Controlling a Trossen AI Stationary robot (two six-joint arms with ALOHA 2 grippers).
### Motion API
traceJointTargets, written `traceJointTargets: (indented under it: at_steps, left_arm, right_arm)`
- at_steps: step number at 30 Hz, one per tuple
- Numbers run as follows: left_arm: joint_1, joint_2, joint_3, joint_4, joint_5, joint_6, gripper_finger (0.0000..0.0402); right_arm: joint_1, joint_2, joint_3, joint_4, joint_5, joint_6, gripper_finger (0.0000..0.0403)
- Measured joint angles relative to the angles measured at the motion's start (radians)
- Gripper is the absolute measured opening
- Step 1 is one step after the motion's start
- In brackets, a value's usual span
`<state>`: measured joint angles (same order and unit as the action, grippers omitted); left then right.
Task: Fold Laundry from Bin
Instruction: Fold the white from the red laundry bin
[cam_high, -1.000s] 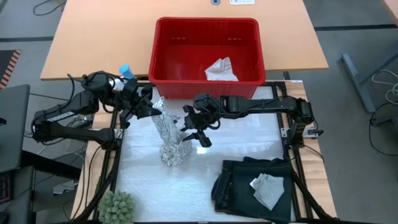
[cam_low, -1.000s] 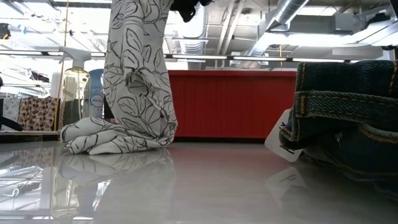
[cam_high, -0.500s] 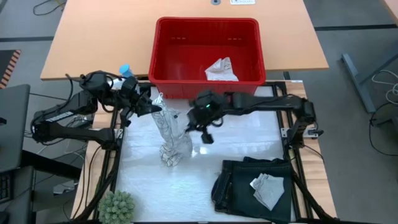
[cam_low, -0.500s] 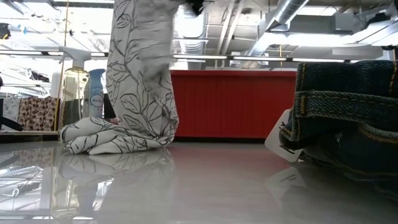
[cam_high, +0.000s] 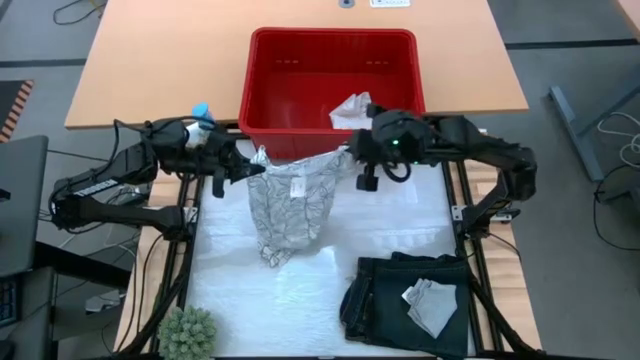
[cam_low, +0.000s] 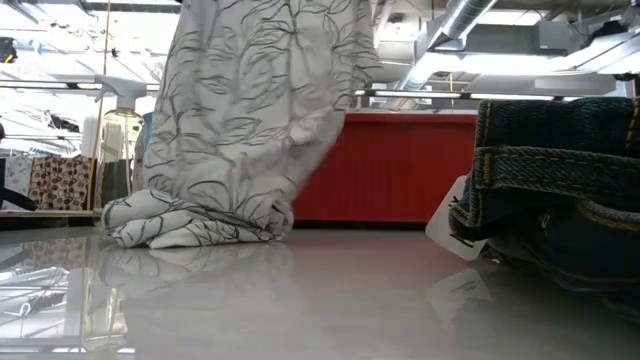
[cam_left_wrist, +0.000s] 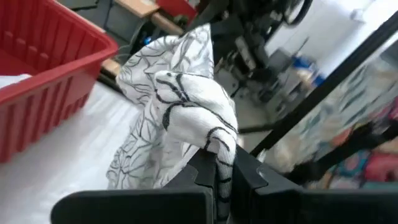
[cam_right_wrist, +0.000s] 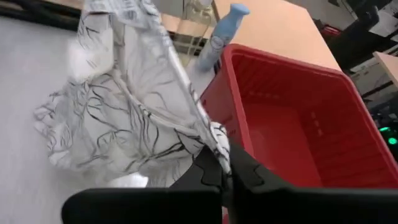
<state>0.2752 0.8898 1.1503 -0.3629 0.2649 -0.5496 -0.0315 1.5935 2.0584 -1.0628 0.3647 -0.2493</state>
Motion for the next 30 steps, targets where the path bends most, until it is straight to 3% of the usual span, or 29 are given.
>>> traceJointTargets:
  at_steps: [9, 15, 17, 20, 25, 28, 30]
  left_arm:
    - [-0.106, 0.012, 0.0, 0.182, 0.016, -0.312, 0.0]
    - [-0.278, 0.011, 0.0, 0.5, 0.017, -0.537, 0.0]
    - [-0.352, 0.013, 0.0, 0.615, -0.012, -0.587, 0.0]
    - [-0.468, 0.014, 0.0, 0.716, -0.14, -0.609, 0.0]
    - [-0.593, 0.016, 0.0, 0.582, -0.364, -0.625, 0.0]
    - [-0.58, 0.015, 0.0, 0.386, -0.471, -0.657, 0.0]
    - [-0.536, 0.012, 0.0, 0.235, -0.521, -0.635, 0.0]
  right_arm:
    - [0.118, -0.041, 0.105, -0.007, 0.03, 0.02, 0.0021]
    - [0.273, -0.036, 0.209, -0.022, 0.019, 0.021, 0.0021]
    - [0.335, -0.036, 0.244, -0.015, 0.019, 0.038, 0.0021]
    - [0.428, -0.035, 0.28, 0.038, 0.027, 0.047, 0.0021]
    - [0.537, -0.033, 0.295, 0.115, 0.069, 0.018, 0.0021]
    - [0.529, -0.033, 0.294, 0.022, 0.211, 0.03, 0.0021]
    - [0.472, -0.027, 0.294, -0.06, 0.249, 0.081, 0.0021]
